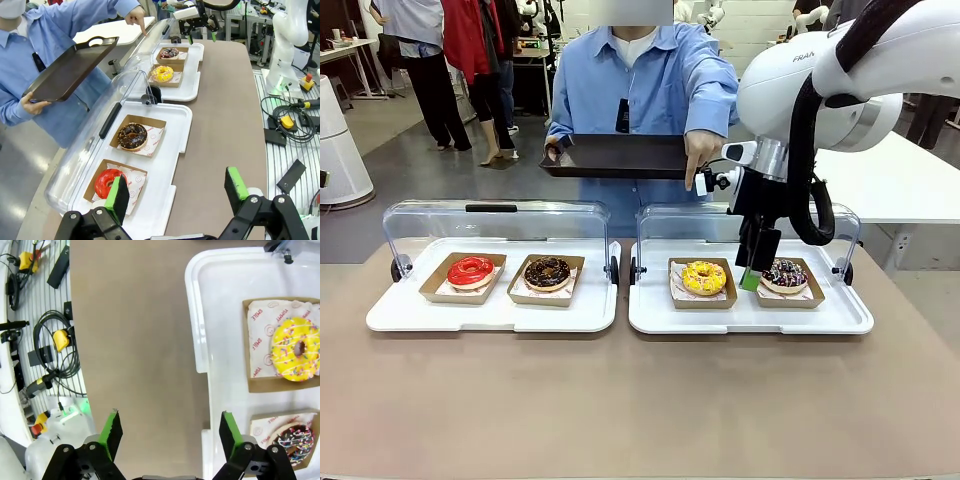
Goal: Provide the desired donut to the person.
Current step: Pick up and lift the Paper togo box containing the Donut pointed at by the person.
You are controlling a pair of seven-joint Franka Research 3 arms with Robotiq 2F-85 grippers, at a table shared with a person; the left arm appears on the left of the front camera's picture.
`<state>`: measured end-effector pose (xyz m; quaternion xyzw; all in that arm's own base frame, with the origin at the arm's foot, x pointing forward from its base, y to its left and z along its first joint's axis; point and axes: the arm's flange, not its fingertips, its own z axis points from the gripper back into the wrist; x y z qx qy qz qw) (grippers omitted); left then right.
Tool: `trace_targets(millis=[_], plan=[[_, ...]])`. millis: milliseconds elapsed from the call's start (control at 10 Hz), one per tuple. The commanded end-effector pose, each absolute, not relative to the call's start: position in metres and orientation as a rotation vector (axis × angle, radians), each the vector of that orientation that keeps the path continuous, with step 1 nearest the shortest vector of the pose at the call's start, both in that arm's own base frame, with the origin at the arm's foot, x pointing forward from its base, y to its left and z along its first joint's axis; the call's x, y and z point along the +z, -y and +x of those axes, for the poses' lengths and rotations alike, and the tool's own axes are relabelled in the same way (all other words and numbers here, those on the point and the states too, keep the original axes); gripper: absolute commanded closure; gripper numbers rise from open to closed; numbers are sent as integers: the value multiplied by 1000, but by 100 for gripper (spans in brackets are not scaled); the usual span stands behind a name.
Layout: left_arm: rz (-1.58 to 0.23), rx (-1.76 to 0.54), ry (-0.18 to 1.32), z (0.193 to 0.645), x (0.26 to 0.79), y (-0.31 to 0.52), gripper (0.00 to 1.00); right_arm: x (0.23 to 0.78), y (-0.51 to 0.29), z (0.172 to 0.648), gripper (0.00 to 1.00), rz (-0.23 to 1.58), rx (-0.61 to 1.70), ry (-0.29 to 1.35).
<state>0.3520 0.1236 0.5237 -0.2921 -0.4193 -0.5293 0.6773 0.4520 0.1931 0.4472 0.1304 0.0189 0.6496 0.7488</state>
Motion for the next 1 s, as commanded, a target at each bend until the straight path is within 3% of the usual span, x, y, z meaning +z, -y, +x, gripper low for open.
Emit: trace_targets(millis=[0,200,300,900], plan=[[-663,-1191,952,352,525,-125,0,447,-193,452,0,285,1420,-41],[-663,-1191,952,352,525,-125,0,454,-222,421,0,-10,1479,40],[-663,-1191,952,352,525,-125,0,451,-238,416,0,-64,1505,50],[-663,-1191,952,352,525,-125,0,397,-291,458,0,-26,1591,49]])
